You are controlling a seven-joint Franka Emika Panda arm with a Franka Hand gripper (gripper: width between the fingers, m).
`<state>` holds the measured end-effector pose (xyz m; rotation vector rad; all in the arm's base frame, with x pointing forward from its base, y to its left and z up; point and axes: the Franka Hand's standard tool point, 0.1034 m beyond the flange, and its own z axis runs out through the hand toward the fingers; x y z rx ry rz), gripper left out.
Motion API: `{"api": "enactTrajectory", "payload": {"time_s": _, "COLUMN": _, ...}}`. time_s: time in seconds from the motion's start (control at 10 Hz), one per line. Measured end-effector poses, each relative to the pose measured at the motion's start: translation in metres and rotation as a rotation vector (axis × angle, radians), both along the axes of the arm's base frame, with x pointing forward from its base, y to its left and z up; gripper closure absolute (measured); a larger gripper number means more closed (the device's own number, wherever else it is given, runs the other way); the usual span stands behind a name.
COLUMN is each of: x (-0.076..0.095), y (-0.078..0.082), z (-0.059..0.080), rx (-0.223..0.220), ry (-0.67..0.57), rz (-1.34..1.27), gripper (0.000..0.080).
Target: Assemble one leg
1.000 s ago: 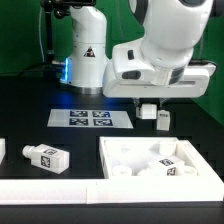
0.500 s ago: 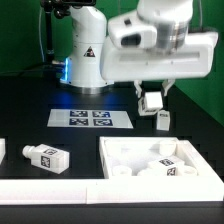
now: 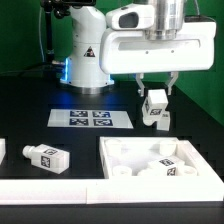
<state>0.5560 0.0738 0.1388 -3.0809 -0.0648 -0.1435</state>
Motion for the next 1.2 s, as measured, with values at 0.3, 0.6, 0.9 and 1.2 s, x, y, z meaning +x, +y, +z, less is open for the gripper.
{"api": "enactTrajectory", "payload": {"time_s": 0.3, "x": 0.05, "y": 0.005, "z": 0.034, "rx": 0.013, "ry": -0.193, "rz": -0.002, "gripper": 0.0518}}
{"api": "enactTrajectory", "payload": {"time_s": 0.6, "x": 0.045, "y": 0.002, "z": 0.026, "rx": 0.009, "ry": -0.369, "rz": -0.011, "gripper": 0.0518}}
{"api": "enactTrajectory", "payload": {"time_s": 0.9, "x": 0.048, "y": 0.025, "z": 0.007, "rx": 0.02, "ry": -0.381, "rz": -0.004, "gripper": 0.0518}}
{"api": "enactTrajectory", "payload": {"time_s": 1.2, "x": 0.051, "y": 0.043, "z": -0.013, "rx": 0.015, "ry": -0.452, "rz": 0.035, "gripper": 0.0518}}
